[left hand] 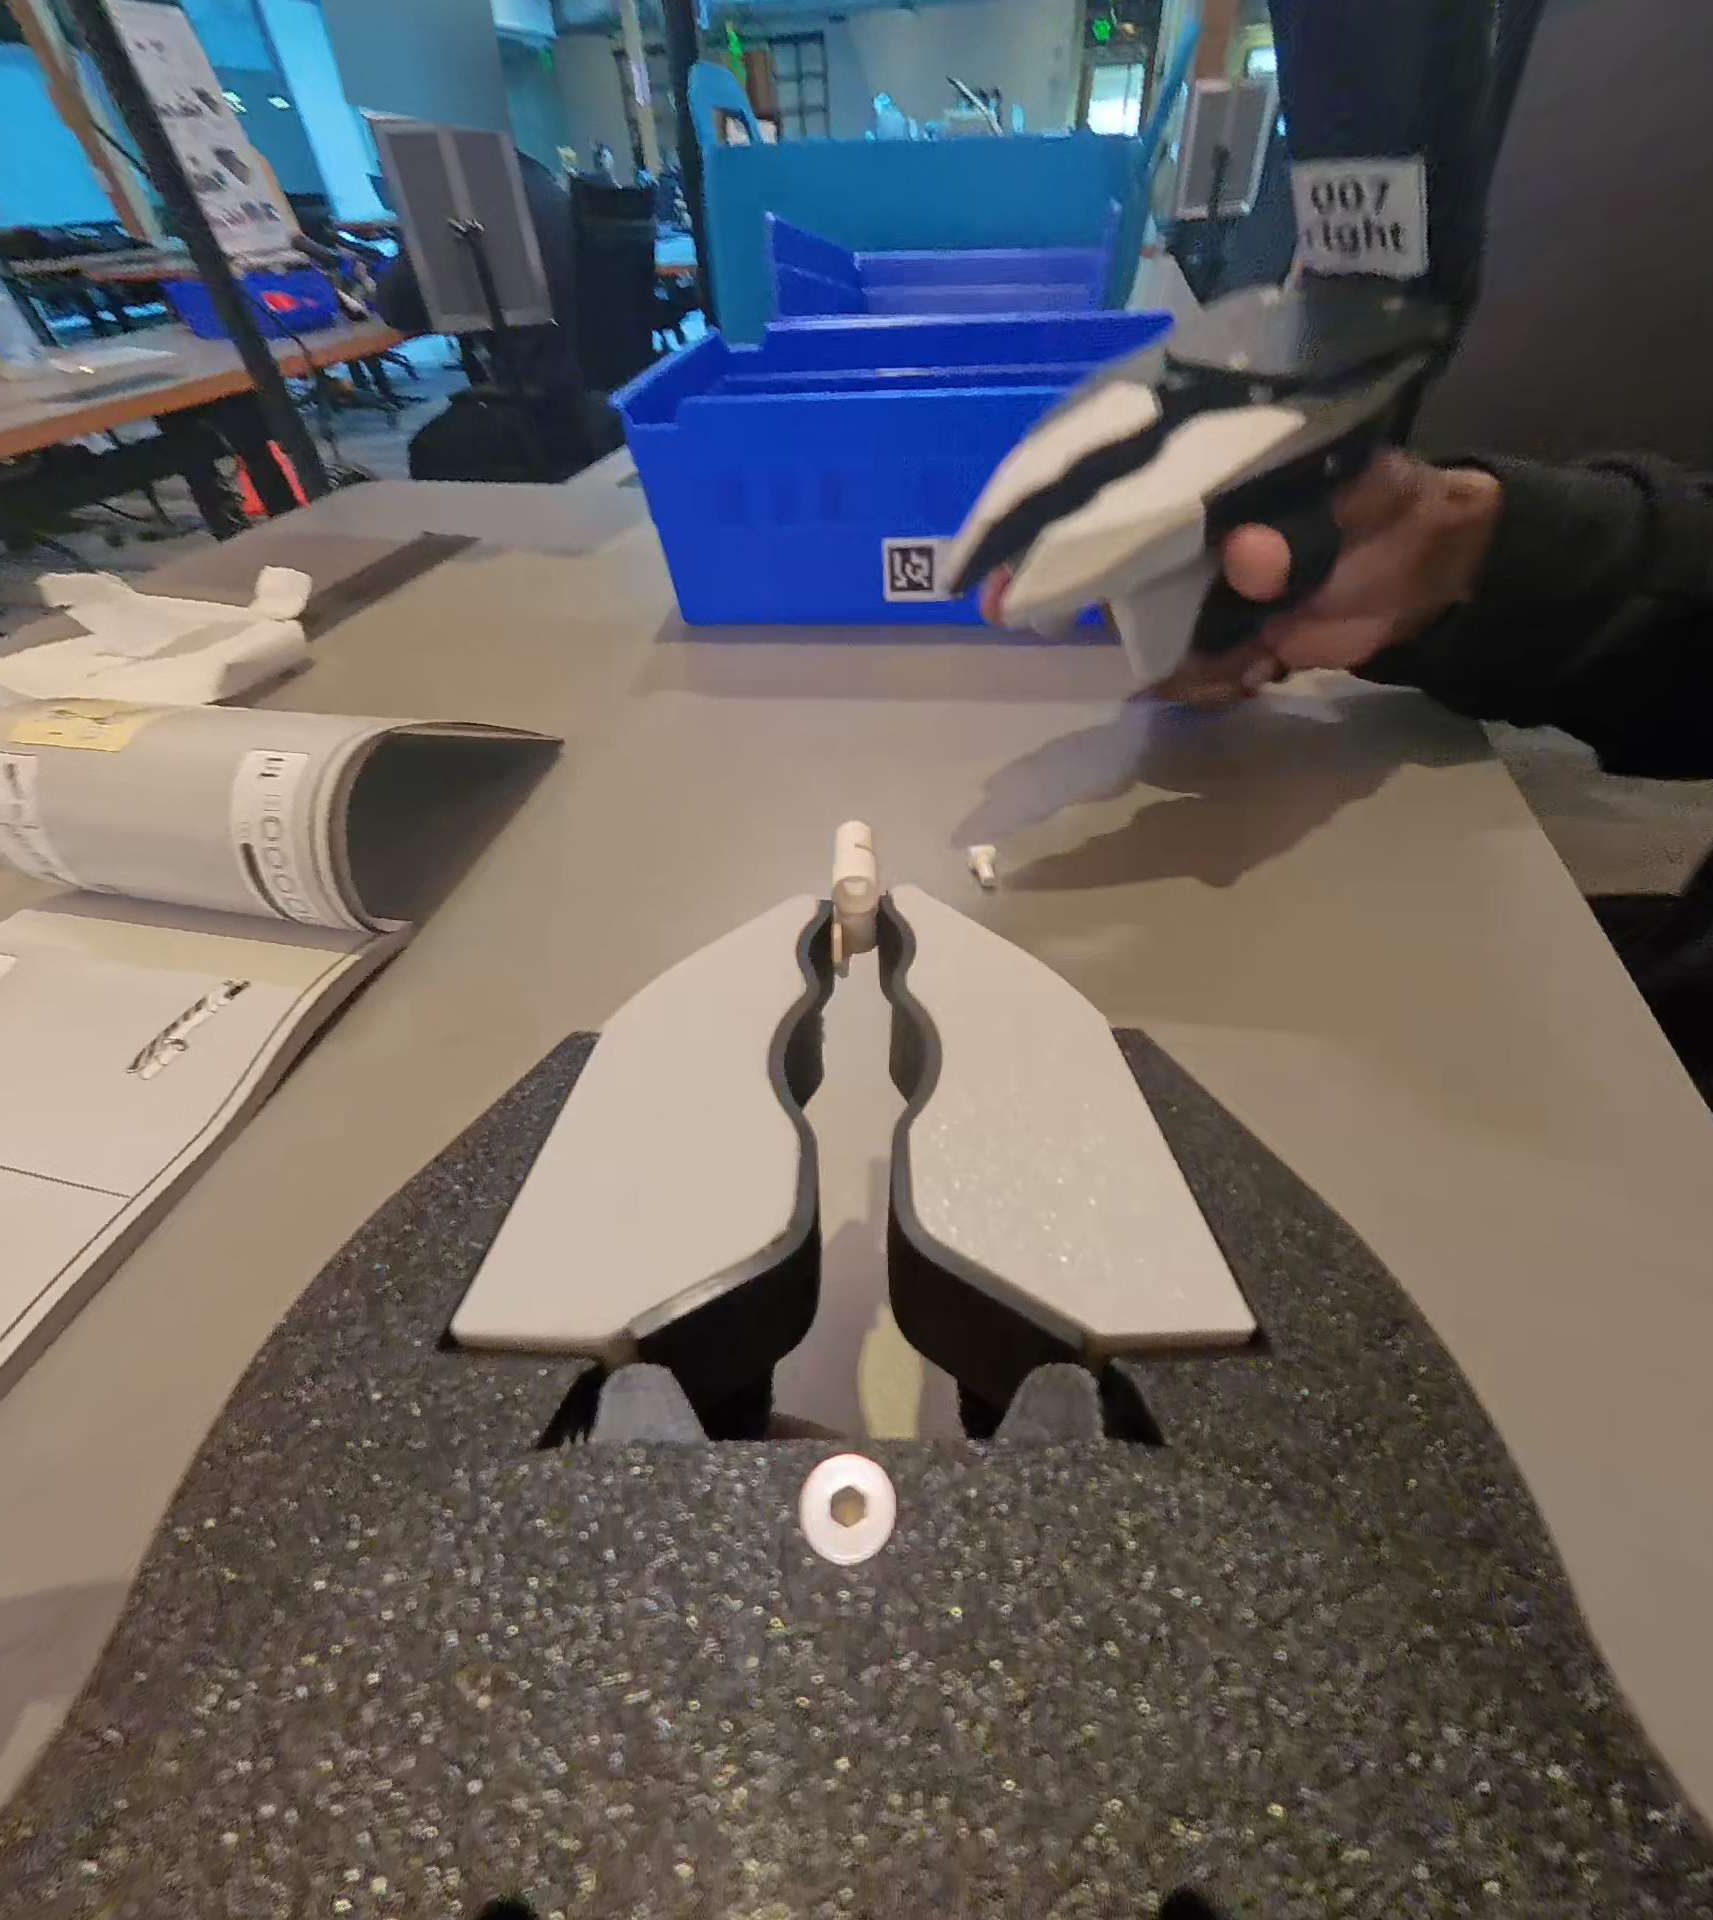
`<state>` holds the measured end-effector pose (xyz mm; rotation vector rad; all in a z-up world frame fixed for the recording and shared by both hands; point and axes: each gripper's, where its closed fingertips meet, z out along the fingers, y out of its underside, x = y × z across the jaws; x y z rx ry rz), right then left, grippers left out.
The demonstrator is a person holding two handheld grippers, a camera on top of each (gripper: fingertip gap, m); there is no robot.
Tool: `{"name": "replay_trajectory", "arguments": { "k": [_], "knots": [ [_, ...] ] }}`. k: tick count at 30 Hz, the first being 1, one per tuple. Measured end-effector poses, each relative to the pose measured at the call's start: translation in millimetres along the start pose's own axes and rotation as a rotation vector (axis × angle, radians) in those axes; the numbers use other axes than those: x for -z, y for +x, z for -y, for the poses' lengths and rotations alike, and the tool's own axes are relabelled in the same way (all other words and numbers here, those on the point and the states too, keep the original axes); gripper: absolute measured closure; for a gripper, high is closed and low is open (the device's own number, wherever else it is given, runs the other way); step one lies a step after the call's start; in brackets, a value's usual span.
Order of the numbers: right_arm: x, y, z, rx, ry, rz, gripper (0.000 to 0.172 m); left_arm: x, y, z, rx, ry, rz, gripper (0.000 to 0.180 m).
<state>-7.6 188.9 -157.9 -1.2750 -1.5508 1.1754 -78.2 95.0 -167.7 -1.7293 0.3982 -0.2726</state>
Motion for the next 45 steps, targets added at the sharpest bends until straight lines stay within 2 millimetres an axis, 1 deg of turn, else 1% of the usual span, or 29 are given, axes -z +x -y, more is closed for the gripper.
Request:
{"name": "replay_trajectory", "arguments": {
  "k": [2, 4, 6, 8, 11, 12, 16, 18, 20, 22, 24, 27, 29, 32, 35, 37, 39, 43, 45],
  "knots": [
    [15, 11, -25, -0.059, -0.111, -0.07, 0.151, 1, -8, 3, 0.021, 0.021, 0.035, 0.173],
    [30, 17, -42, -0.094, -0.192, -0.118, 0.151, 0, -13, 3, 0.044, 0.023, 0.059, 0.173],
    [41, 12, -57, -0.127, -0.272, -0.098, 0.147, 0, -15, 2, 0.054, 0.018, 0.07, 0.173],
    [48, 9, -70, -0.12, -0.339, -0.095, 0.145, 0, -15, 1, 0.049, 0.014, 0.073, 0.173],
    [51, 1, -89, -0.099, -0.428, -0.071, 0.141, -1, -14, 0, 0.042, 0.002, 0.073, 0.173],
    [50, 0, -92, -0.084, -0.447, -0.068, 0.139, -2, -14, 0, 0.039, -0.001, 0.073, 0.173],
    [48, 1, -96, -0.031, -0.479, -0.035, 0.138, -2, -13, -2, 0.031, -0.013, 0.077, 0.173],
    [49, 6, -101, 0.052, -0.514, -0.028, 0.138, -2, -14, -3, 0.033, -0.022, 0.082, 0.173],
    [46, 3, -102, 0.093, -0.523, 0.024, 0.137, -1, -14, -4, 0.034, -0.025, 0.085, 0.173],
    [41, -3, -100, 0.13, -0.521, 0.065, 0.137, -2, -14, -4, 0.034, -0.029, 0.084, 0.173],
    [31, -2, -96, 0.162, -0.506, 0.059, 0.137, -2, -14, -5, 0.035, -0.037, 0.083, 0.173],
    [10, -2, -88, 0.202, -0.476, 0.084, 0.139, -3, -10, -7, 0.029, -0.05, 0.061, 0.173],
    [-2, -3, -84, 0.256, -0.457, 0.135, 0.141, -5, -6, -9, 0.018, -0.065, 0.036, 0.173],
    [-13, -9, -81, 0.319, -0.446, 0.247, 0.141, -6, -1, -16, -0.008, -0.12, 0.011, 0.173],
    [-21, -11, -79, 0.365, -0.438, 0.307, 0.146, -7, 3, -23, -0.032, -0.163, -0.007, 0.173],
    [-22, -11, -81, 0.372, -0.458, 0.324, 0.161, -8, 4, -24, -0.037, -0.171, -0.011, 0.173],
    [-24, -14, -81, 0.388, -0.463, 0.333, 0.17, -8, 4, -24, -0.033, -0.174, -0.012, 0.173],
    [-29, -20, -79, 0.424, -0.449, 0.311, 0.171, -8, 5, -27, -0.026, -0.197, -0.023, 0.173],
    [-30, -19, -78, 0.431, -0.449, 0.292, 0.164, -9, 6, -29, -0.032, -0.209, -0.026, 0.173]
  ]
}}
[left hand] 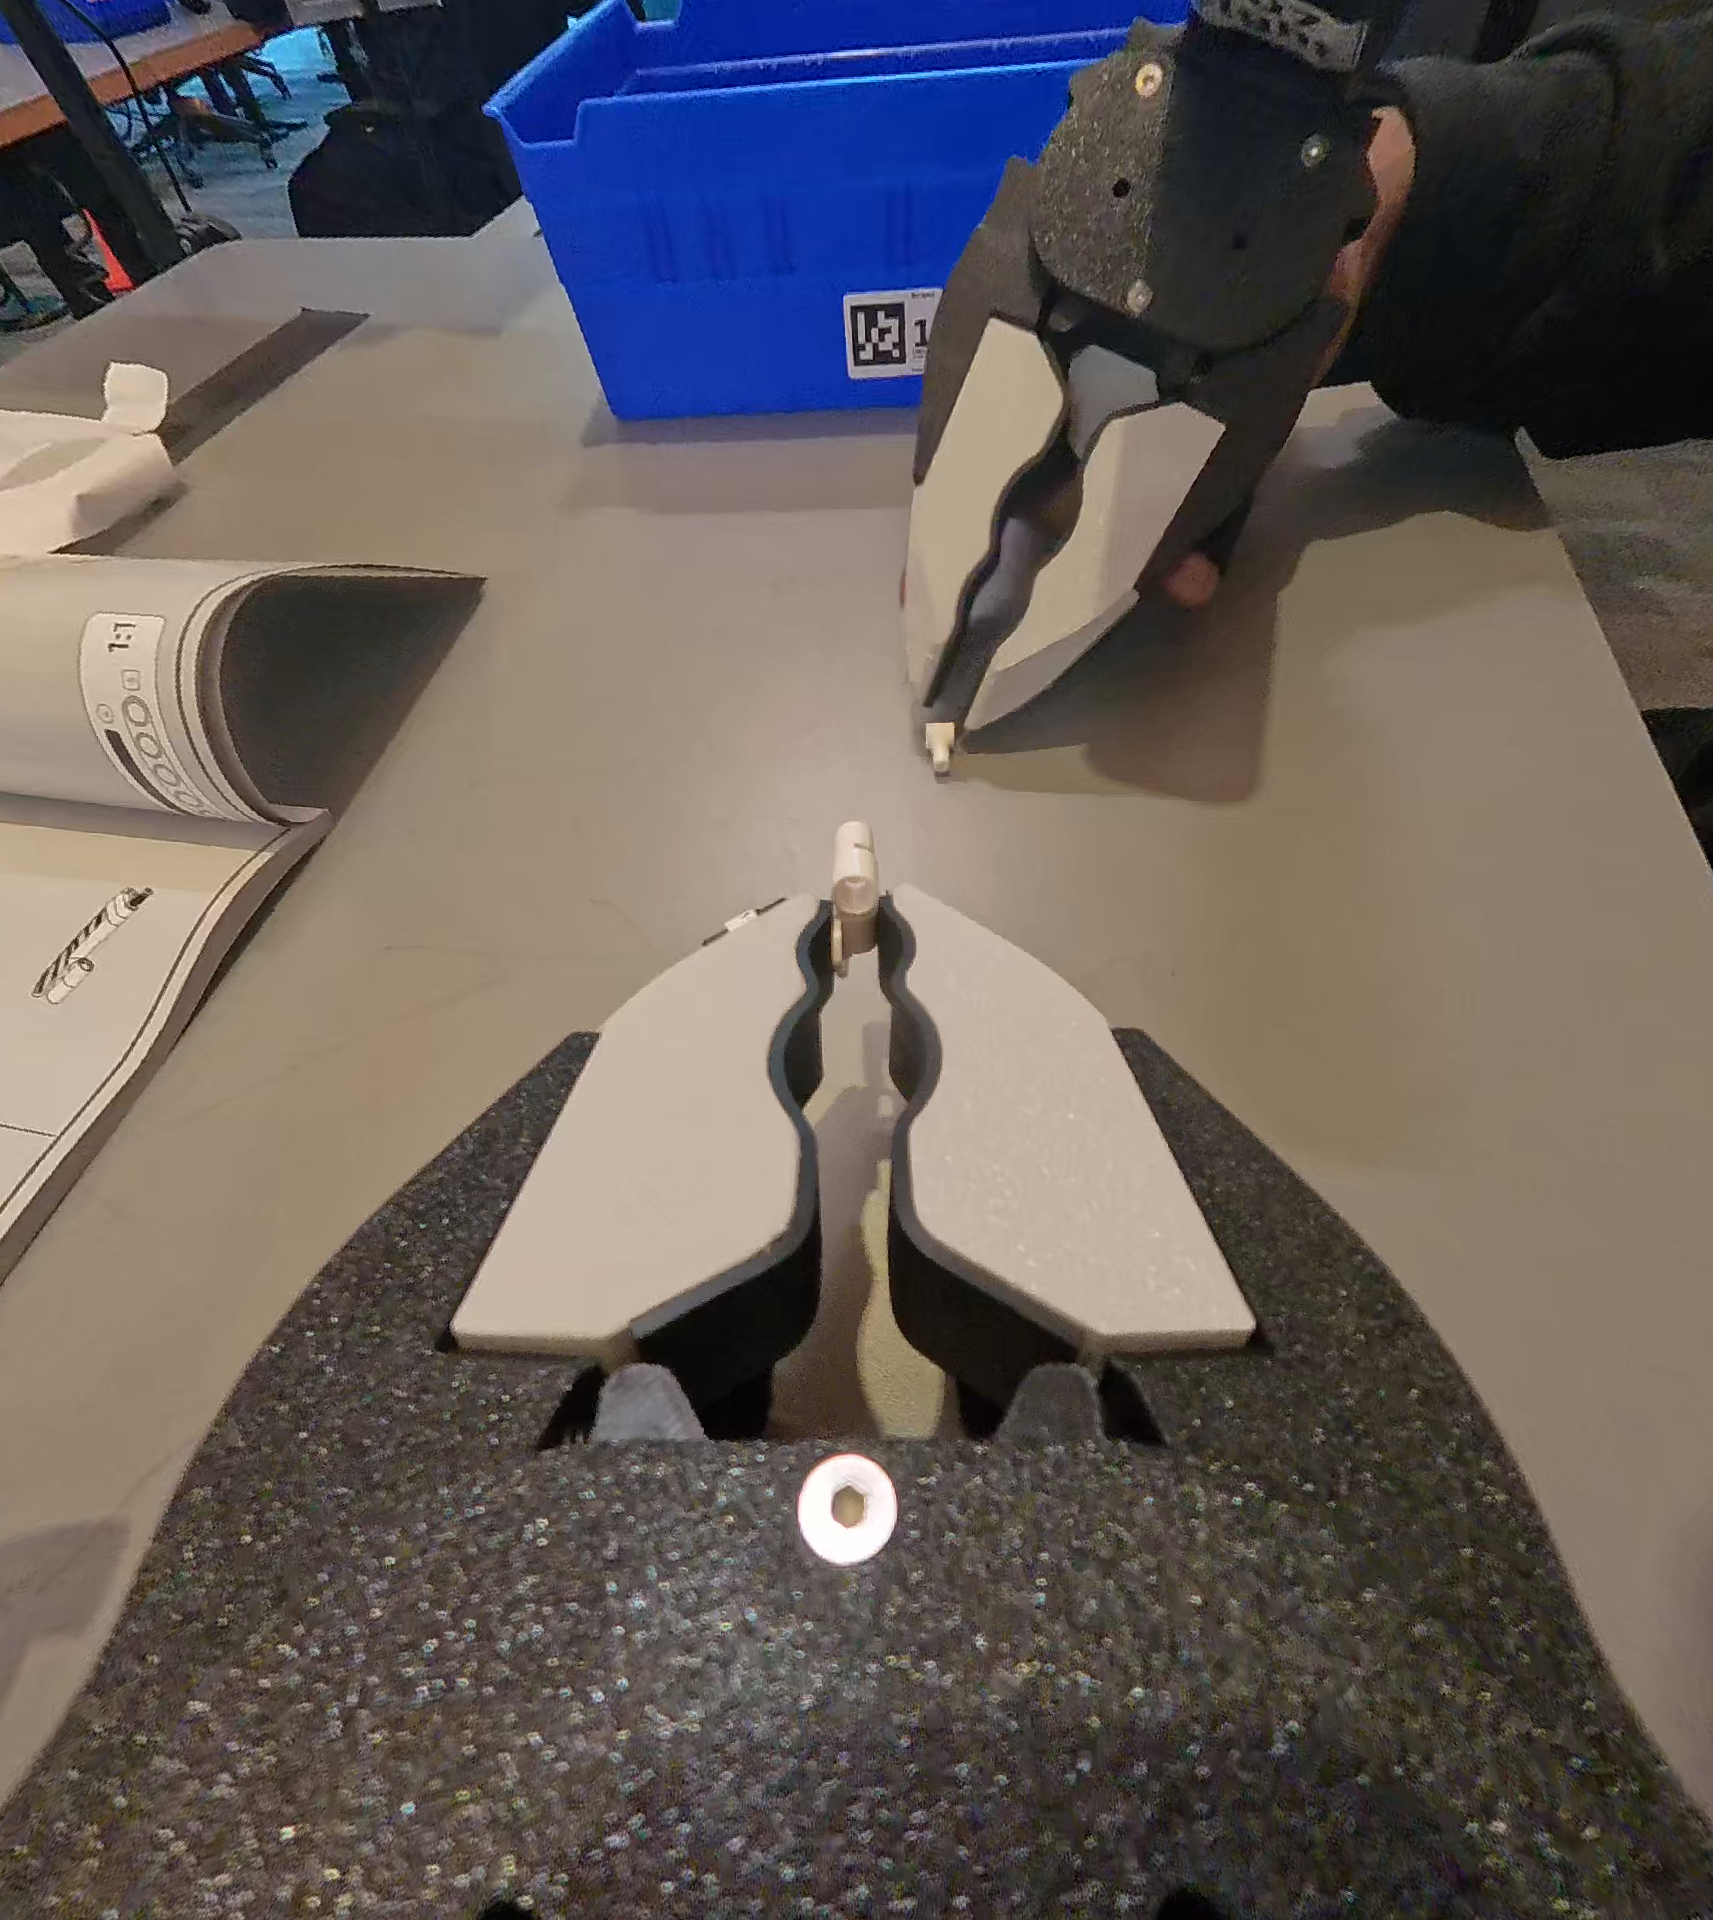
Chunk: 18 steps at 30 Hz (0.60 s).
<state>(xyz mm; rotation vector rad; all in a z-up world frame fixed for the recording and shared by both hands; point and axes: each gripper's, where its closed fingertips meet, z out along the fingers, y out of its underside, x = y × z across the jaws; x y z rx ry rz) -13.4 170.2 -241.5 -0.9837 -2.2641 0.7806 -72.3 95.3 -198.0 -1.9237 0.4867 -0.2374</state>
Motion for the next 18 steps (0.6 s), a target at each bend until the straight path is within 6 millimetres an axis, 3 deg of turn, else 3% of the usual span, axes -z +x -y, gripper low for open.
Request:
{"name": "replay_trajectory", "arguments": {
  "k": [9, 18],
  "knots": [
    [-0.8, -1.8, 0.4, -0.048, 0.041, 0.124, 0.147, -1.1, 5.1, -2.5, -0.011, -0.02, -0.028, 0.173],
    [-6.5, -4.3, -1.1, -0.079, 0.01, 0.251, 0.149, -0.6, 8.4, -3.2, -0.007, -0.025, -0.054, 0.173]
  ]
}}
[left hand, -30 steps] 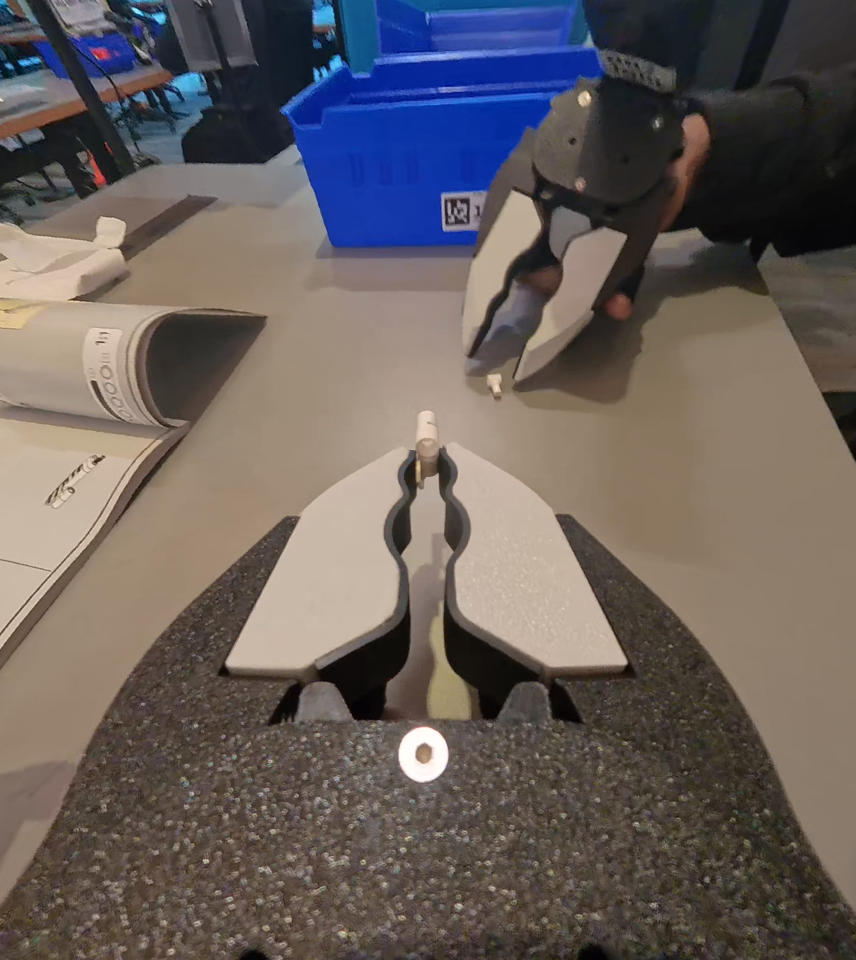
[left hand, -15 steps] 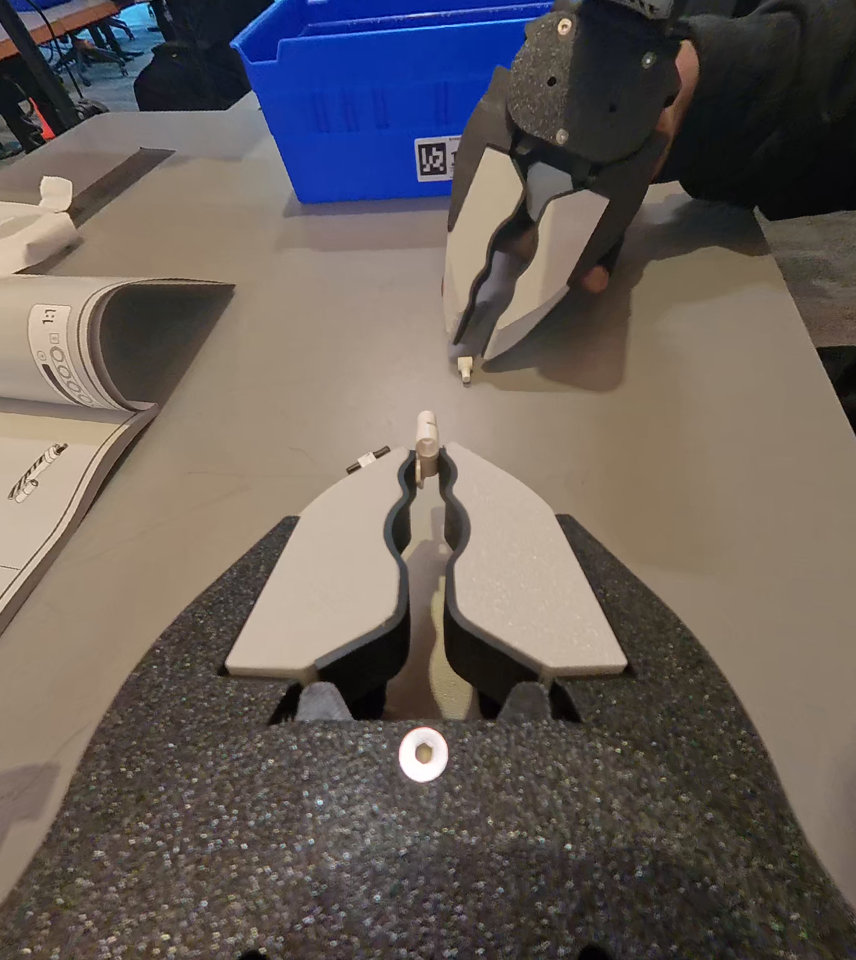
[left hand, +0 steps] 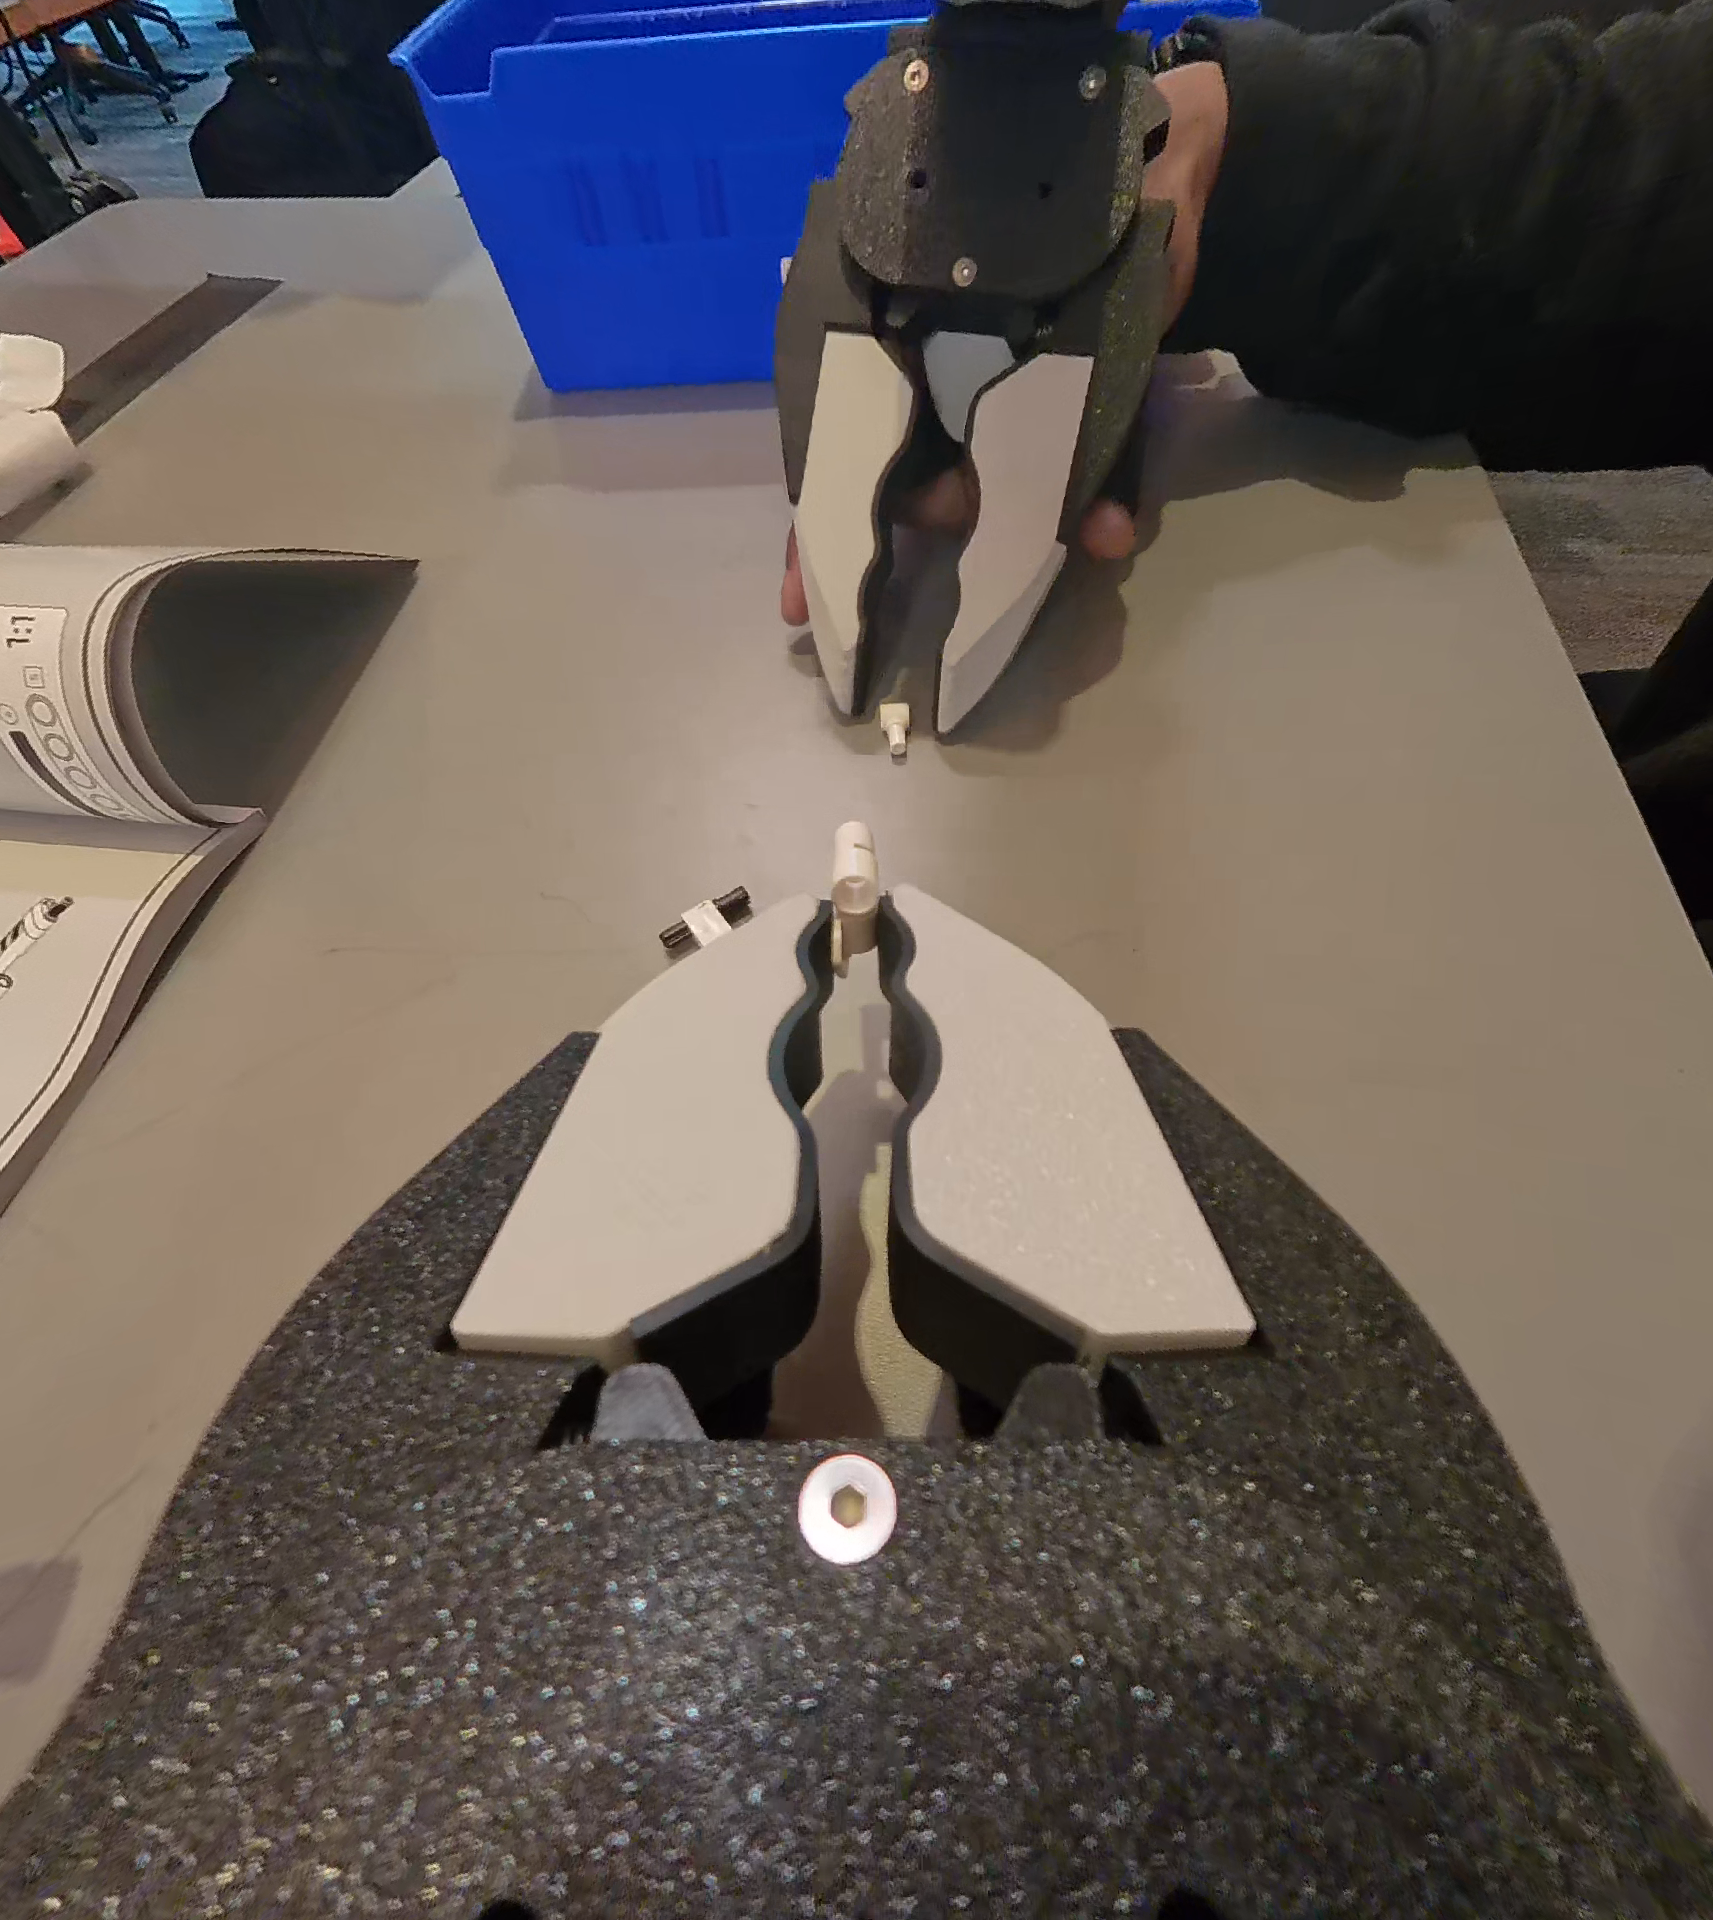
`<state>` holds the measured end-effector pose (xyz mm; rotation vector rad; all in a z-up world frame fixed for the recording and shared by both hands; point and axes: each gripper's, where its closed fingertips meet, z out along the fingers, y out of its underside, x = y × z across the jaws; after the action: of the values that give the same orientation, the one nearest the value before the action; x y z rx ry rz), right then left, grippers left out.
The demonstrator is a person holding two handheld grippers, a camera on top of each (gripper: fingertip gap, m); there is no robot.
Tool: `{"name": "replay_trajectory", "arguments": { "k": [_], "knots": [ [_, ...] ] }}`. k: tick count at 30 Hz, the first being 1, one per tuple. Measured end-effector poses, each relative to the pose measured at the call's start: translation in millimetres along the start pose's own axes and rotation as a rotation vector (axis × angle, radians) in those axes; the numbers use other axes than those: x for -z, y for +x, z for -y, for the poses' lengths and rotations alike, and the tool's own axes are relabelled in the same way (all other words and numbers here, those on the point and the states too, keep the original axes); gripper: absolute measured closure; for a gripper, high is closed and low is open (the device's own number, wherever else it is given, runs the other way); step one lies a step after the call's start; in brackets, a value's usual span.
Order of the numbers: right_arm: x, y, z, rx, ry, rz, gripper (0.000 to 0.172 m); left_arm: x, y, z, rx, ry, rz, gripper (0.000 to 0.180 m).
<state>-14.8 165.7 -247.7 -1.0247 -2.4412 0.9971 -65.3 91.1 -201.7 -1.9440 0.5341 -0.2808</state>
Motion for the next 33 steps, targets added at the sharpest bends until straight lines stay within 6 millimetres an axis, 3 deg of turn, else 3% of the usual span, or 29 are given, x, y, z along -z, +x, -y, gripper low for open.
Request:
{"name": "replay_trajectory", "arguments": {
  "k": [4, 8, 13, 16, 22, 33],
  "knots": [
    [-2, -3, 1, -0.001, -0.004, 0.008, 0.163, -1, 3, -2, -0.01, -0.019, -0.009, 0.173],
    [-4, 3, 10, 0.062, 0.026, -0.077, 0.164, -3, 5, -4, -0.02, -0.041, -0.016, 0.173],
    [-6, 11, 36, 0.333, 0.066, -0.319, 0.164, -4, 4, -8, 0.039, -0.072, -0.025, 0.173],
    [-6, 3, 61, 0.569, 0.075, -0.419, 0.164, -3, 6, -10, 0.169, -0.083, -0.087, 0.173],
    [-13, -23, 95, 0.843, 0.069, -0.364, 0.164, 4, 15, -14, 0.304, -0.112, -0.226, 0.173],
    [-33, -29, 100, 1.061, -0.06, -0.306, 0.164, 4, 20, -18, 0.297, -0.137, -0.258, 0.173]
  ]
}}
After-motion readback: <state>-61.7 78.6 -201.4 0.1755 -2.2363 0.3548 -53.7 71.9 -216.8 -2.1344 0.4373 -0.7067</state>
